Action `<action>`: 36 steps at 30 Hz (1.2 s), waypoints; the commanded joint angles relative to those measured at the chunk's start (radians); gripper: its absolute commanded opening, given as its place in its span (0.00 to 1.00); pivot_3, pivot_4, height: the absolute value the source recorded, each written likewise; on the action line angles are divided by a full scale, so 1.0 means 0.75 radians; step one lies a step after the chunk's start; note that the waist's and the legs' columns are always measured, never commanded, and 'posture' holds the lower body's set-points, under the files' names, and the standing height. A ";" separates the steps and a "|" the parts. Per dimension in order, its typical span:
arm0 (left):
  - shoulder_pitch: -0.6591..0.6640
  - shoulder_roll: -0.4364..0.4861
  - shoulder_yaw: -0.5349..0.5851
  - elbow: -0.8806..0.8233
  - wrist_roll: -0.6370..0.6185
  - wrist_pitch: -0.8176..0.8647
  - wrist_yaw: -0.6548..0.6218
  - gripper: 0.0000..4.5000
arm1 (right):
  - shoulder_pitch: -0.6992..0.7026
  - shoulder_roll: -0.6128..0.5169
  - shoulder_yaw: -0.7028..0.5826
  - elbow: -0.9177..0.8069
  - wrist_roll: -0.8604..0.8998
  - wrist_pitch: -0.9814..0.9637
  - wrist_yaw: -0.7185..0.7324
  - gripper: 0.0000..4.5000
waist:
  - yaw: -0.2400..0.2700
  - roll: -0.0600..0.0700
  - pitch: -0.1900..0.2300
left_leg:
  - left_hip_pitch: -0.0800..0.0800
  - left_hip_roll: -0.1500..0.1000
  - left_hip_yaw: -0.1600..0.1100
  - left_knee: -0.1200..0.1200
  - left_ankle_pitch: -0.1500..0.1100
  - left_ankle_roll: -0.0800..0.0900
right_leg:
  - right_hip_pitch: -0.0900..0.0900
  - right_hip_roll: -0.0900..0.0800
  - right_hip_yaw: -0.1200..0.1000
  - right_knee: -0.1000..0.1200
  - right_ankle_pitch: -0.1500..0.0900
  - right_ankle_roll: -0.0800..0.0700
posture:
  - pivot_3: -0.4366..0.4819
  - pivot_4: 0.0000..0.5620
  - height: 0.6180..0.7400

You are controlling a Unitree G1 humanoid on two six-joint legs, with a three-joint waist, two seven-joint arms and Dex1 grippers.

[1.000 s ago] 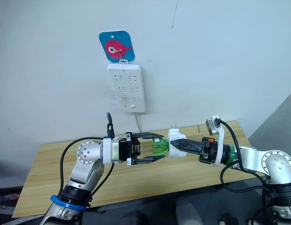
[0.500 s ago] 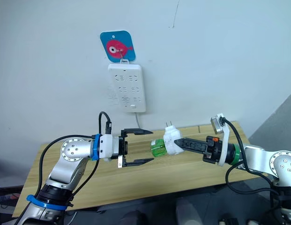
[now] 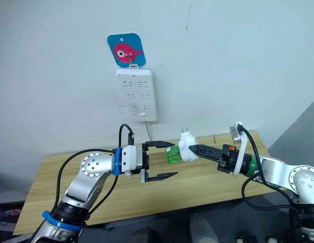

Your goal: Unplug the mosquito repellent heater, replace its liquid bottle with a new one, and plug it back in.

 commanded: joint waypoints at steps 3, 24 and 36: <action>-0.020 -0.025 0.024 -0.009 0.005 -0.008 0.067 0.94 | 0.012 0.010 -0.037 -0.064 0.055 -0.033 -0.012 0.67 | 0.000 0.000 0.000 | 0.000 0.000 0.000 0.000 0.000 0.000 | 0.000 0.000 0.000 0.000 0.000 0.000 | 0.29 0.20 0.92; -0.028 -0.037 0.013 0.041 -0.021 -0.091 0.013 0.49 | 0.041 -0.038 -0.049 -0.090 0.055 -0.015 0.013 0.96 | -0.001 0.000 0.000 | 0.000 0.000 0.000 0.000 0.000 0.000 | 0.000 0.001 0.000 0.000 0.000 0.000 | 0.28 0.22 0.92; -0.085 -0.029 0.000 0.114 -0.037 -0.174 -0.112 0.49 | -0.116 -0.157 0.060 0.000 0.009 0.156 0.142 1.00 | -0.002 0.000 0.000 | 0.000 0.000 0.001 0.002 0.000 0.000 | 0.000 0.001 0.000 0.000 0.000 0.000 | 0.29 0.22 0.92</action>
